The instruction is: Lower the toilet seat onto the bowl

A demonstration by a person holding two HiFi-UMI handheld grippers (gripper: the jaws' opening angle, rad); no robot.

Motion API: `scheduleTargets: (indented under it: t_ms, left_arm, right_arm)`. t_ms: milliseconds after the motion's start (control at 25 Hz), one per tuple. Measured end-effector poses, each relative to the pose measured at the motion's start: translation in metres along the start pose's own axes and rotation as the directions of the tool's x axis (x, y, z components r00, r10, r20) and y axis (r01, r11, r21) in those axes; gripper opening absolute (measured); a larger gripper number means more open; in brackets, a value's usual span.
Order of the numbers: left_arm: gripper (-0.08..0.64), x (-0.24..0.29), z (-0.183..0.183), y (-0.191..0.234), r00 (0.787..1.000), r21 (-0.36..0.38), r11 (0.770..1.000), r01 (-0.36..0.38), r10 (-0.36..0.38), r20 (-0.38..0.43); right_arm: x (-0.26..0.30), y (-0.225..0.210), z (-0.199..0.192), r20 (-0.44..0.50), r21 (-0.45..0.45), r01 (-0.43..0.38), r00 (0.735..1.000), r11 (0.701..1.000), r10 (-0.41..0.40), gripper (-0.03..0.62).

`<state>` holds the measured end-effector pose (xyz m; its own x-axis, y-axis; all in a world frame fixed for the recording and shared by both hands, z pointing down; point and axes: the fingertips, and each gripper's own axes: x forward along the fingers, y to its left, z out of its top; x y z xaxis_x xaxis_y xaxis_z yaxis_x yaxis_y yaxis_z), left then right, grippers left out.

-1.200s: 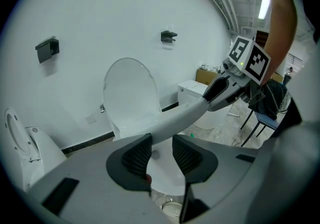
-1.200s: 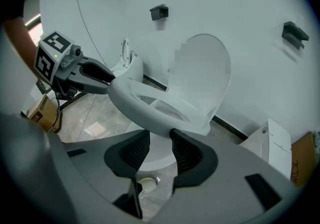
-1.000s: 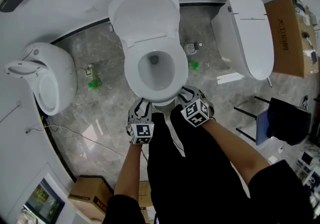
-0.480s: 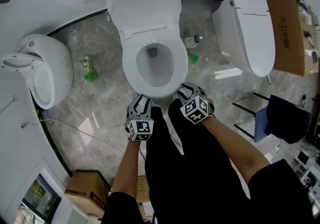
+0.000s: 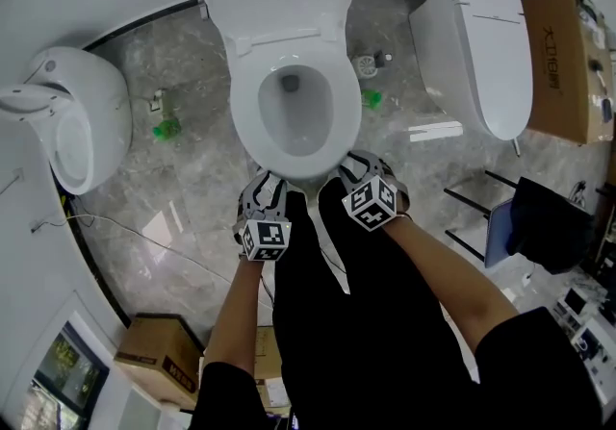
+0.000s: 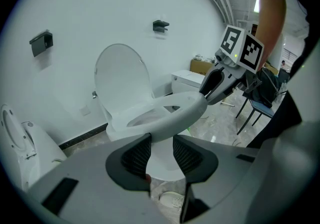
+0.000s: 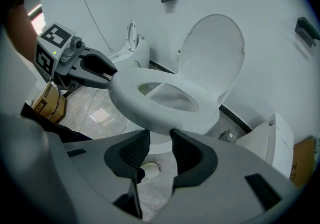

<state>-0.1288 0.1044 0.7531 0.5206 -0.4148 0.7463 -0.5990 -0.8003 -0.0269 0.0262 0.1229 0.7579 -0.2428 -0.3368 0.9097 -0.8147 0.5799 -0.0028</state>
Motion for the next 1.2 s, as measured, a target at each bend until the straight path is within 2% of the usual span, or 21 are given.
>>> scheduleTargets:
  t_ms: [400, 800, 1200]
  left_arm:
    - [0.146, 0.008, -0.024, -0.012, 0.998, -0.010, 0.999, 0.037, -0.038, -0.047]
    - [0.146, 0.018, -0.043, -0.022, 0.993, -0.064, 0.994, 0.090, -0.094, -0.066]
    - [0.145, 0.028, -0.058, -0.029, 0.988, -0.076, 0.992, 0.097, -0.105, -0.114]
  right_arm:
    - [0.017, 0.011, -0.019, -0.051, 0.011, -0.010, 0.999, 1.000, 0.011, 0.151]
    - [0.032, 0.017, -0.036, -0.095, 0.011, -0.006, 0.995, 1.000, 0.007, 0.151]
    - [0.047, 0.021, -0.051, -0.146, 0.026, -0.023, 0.989, 0.999, 0.026, 0.150]
